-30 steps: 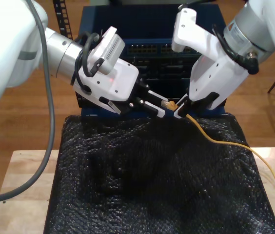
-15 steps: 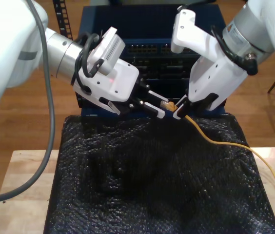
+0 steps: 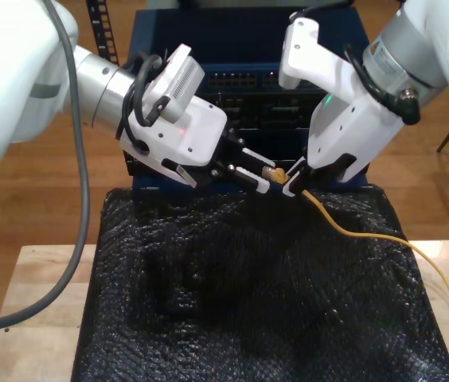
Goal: Grab the cable and plug it in
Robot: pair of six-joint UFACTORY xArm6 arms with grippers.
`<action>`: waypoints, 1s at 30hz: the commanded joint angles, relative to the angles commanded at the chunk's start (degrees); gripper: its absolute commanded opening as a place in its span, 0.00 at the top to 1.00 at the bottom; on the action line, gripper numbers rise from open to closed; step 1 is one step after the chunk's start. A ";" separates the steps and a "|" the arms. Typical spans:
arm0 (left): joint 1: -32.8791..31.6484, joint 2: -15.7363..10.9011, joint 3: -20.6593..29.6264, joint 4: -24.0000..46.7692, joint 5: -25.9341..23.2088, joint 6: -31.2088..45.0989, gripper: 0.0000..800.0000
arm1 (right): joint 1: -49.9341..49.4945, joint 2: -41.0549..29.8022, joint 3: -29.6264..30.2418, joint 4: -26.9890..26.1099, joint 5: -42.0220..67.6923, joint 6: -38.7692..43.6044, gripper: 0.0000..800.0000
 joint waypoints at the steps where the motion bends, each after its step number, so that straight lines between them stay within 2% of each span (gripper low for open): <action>1: 0.09 0.00 0.00 0.00 -0.09 0.00 0.80 | 0.00 0.00 0.00 0.00 0.00 -0.09 1.00; 4: 0.09 -0.09 0.62 0.00 -0.44 0.09 0.95 | 0.00 0.00 -0.09 0.00 0.00 0.00 0.97; 5: 0.09 -0.09 0.79 0.00 -0.53 0.09 0.96 | 0.00 0.00 0.00 0.00 0.00 0.00 0.93; 7: 0.09 -0.18 0.79 0.00 -0.53 0.09 0.98 | 0.18 0.09 0.00 0.18 0.09 -0.18 0.72; 10: 0.09 -0.18 0.79 0.00 -0.53 0.09 1.00 | 0.18 0.18 0.00 2.64 0.09 -2.90 0.49; 13: 0.09 -0.18 0.62 0.00 -0.53 0.09 1.00 | -0.26 0.09 -0.09 5.71 0.35 -6.15 0.34; 15: 0.09 -0.18 0.53 0.00 -0.53 0.00 1.00 | -0.26 0.09 -0.26 5.98 0.53 -6.68 0.20; 22: 0.53 0.53 0.18 -2.46 0.00 -0.62 1.00 | -1.14 -1.23 -1.67 5.80 0.53 -9.05 0.05; 26: 1.49 1.85 0.09 -5.80 1.41 -0.97 1.00 | -1.41 -2.81 -1.67 5.89 0.44 -9.58 0.04; 30: 2.73 3.87 -1.41 -6.07 3.16 -3.08 1.00 | -1.49 -4.22 -2.11 5.80 0.53 -10.37 0.04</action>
